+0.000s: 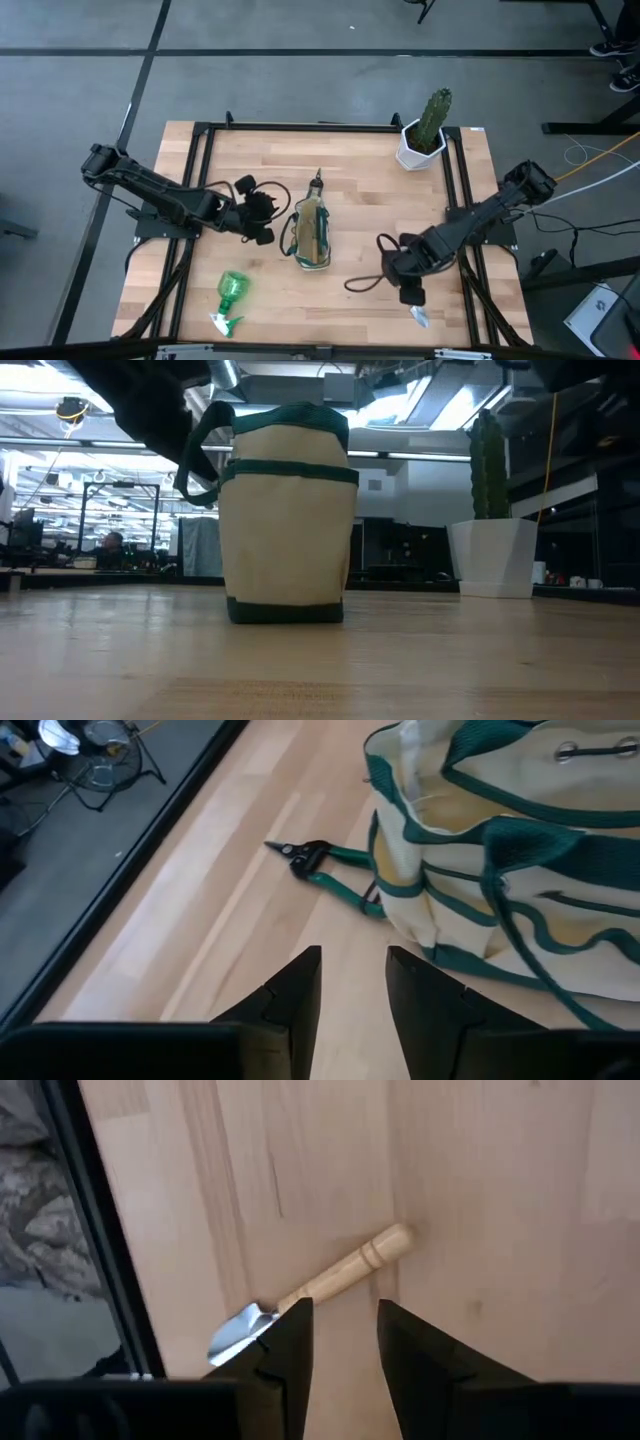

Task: Pick & Place Garden tools in Gardening bag
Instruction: Put the brown trowel into the gardening bag

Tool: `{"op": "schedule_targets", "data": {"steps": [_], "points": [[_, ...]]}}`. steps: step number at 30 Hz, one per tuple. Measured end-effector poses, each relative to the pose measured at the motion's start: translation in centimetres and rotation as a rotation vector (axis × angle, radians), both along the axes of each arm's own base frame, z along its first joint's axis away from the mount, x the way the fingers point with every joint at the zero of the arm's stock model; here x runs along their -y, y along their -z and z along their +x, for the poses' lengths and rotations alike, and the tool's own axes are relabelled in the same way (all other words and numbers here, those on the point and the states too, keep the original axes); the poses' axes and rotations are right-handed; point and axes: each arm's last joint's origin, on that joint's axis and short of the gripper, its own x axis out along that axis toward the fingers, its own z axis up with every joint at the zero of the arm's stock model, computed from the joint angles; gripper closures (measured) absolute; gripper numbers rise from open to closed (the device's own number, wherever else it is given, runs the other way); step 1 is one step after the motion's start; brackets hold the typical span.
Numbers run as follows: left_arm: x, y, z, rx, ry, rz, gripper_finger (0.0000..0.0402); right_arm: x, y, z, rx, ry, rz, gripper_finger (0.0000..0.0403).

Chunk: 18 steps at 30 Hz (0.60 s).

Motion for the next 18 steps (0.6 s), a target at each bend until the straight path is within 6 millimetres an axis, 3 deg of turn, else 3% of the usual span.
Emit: {"op": "schedule_targets", "data": {"steps": [11, 18], "points": [[0.3, 0.0, -0.1, 0.001, 0.015, -0.009, 0.0295, -2.8, -0.1, -1.7, 0.023, 0.198, -0.005, 0.0288], [0.5, 0.1, 0.0, -0.022, 0.069, -0.079, 0.0291, -3.4, -0.1, -2.1, 0.032, 0.271, -0.010, 0.0288]]}}
